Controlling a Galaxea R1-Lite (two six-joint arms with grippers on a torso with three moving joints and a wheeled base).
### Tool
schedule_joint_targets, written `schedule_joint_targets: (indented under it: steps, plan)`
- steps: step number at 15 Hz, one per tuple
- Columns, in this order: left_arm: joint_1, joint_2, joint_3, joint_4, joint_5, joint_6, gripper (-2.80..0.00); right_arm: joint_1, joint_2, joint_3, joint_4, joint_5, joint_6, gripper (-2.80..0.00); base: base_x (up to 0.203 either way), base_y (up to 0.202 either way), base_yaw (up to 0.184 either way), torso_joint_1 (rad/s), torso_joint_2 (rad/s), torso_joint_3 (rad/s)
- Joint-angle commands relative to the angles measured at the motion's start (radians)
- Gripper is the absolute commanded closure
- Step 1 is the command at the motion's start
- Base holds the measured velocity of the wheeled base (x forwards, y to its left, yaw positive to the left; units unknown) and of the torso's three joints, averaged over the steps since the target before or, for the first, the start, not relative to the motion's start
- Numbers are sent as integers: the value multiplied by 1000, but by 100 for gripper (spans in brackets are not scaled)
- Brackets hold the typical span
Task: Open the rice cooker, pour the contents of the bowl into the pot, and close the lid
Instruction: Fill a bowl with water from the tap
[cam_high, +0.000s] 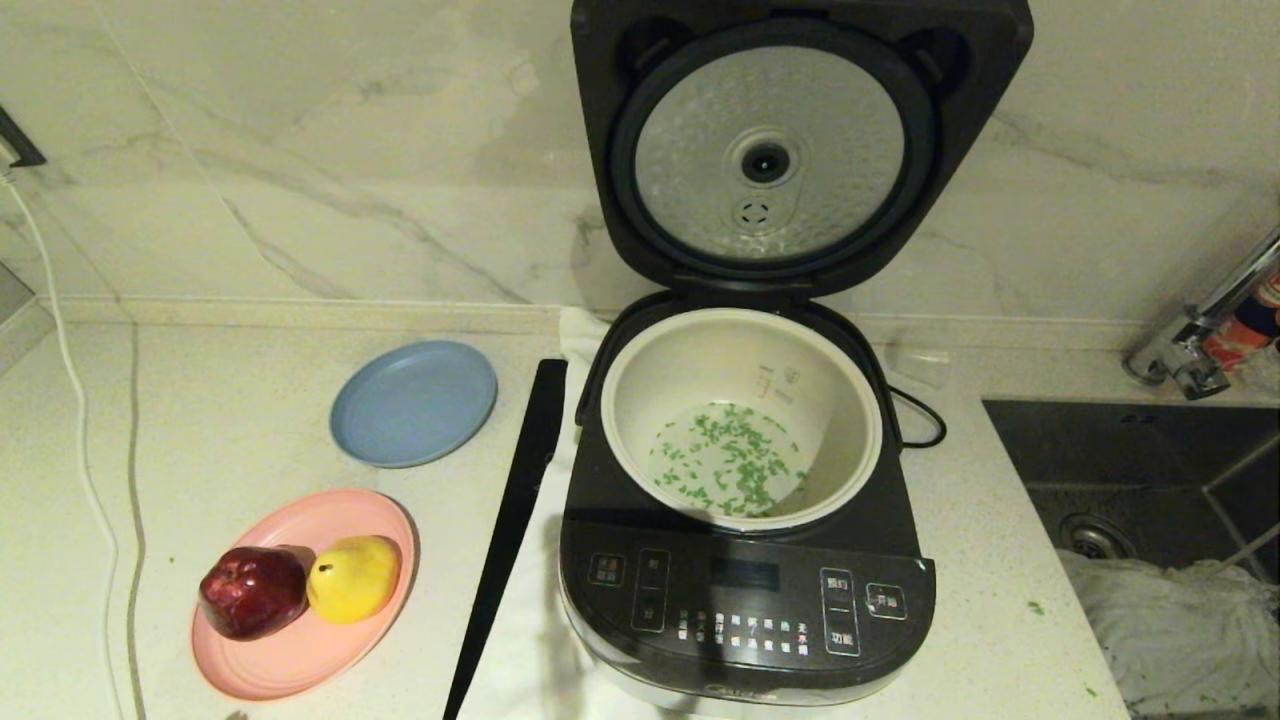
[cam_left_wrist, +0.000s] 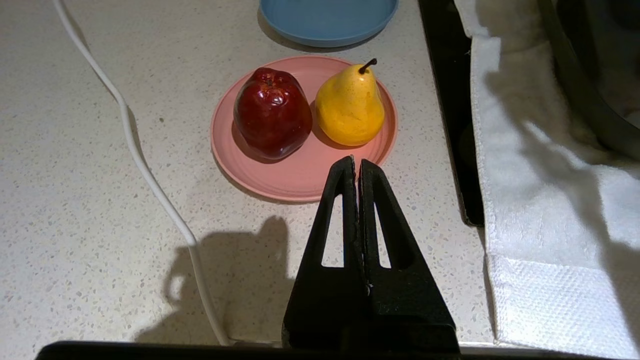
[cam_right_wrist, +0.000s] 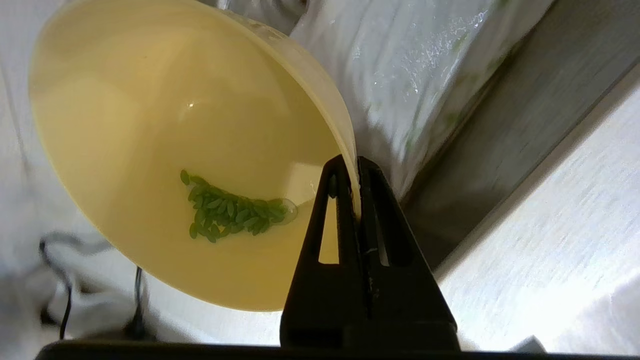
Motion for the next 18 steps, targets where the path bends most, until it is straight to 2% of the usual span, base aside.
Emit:
schedule_joint_targets:
  steps: [1,6,11,16,18]
  plan:
    - [0,1,0,1,0,0,0,-30,56,2,-73,1,8,0,0,0,0,0,0,0]
    - [0,1,0,1,0,0,0,-37,102,-11,-161,0,15,0,0,0,0,0,0,0]
    - [0,1,0,1,0,0,0,-36,208,-145,-158,-4,79,0,0,0,0,0,0,0]
    - [0,1,0,1,0,0,0,-6,271,-211,-155,-2,85,0,0,0,0,0,0,0]
    - [0,1,0,1,0,0,0,12,296,-244,-158,-4,113,0,0,0,0,0,0,0]
